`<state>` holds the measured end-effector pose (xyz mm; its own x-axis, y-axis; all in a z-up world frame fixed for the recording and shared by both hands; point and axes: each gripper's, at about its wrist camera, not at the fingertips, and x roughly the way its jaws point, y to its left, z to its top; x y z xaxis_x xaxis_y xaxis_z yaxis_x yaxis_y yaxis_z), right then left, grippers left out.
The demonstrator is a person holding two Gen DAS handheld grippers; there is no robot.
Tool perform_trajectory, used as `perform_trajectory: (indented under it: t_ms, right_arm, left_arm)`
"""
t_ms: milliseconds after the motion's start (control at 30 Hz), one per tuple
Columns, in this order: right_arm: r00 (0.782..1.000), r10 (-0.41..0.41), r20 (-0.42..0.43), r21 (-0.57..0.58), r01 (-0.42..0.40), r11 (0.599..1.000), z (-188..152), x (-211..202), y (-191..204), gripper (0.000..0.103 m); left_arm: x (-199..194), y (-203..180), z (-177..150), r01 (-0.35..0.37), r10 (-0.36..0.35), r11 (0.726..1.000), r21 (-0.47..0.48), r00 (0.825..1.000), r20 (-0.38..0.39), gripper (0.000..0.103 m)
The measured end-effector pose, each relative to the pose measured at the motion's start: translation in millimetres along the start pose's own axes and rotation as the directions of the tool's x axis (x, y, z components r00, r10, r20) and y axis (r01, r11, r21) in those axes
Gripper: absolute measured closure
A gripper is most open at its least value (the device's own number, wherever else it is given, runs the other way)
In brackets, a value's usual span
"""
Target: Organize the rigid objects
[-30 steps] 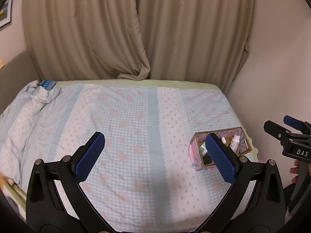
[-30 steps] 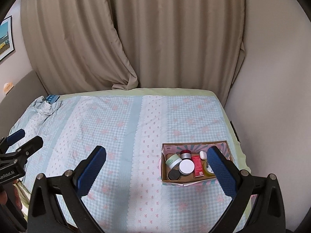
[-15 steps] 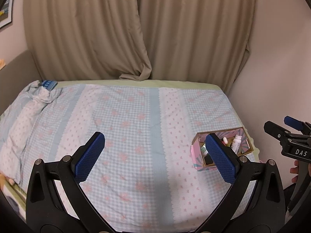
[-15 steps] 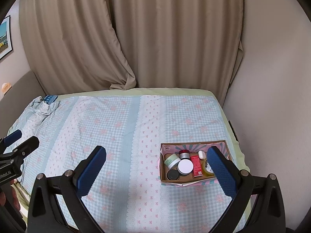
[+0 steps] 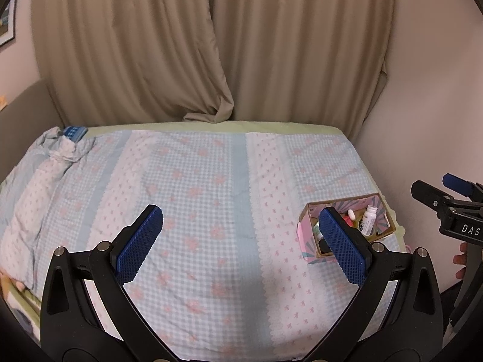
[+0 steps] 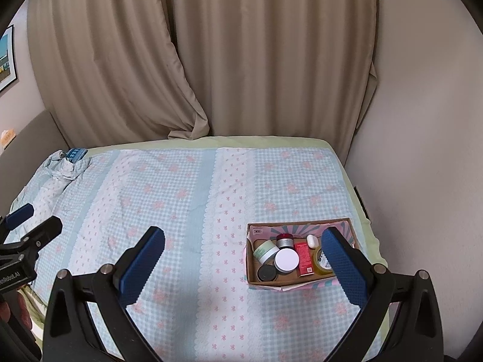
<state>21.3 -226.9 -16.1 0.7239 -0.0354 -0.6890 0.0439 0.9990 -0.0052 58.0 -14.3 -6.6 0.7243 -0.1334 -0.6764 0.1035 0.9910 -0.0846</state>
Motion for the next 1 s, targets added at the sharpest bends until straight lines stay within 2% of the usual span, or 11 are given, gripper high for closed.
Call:
perform_trajectory:
  t_ms: [767, 1000]
  right_arm:
    - [1.000, -0.009, 0.002, -0.003, 0.009, 1.000, 5.2, 4.6, -1.0, 0.000]
    - [1.000, -0.009, 0.005, -0.002, 0.009, 1.000, 5.0, 4.3, -0.1, 0.000]
  left_arm:
    - [-1.7, -1.6, 1.8, 0.015, -0.015, 1.000, 0.020, 1.000, 0.020, 0.000]
    - [-3.7, -2.4, 4.9, -0.018, 0.016, 0.999, 0.034, 0.999, 0.042, 0.000]
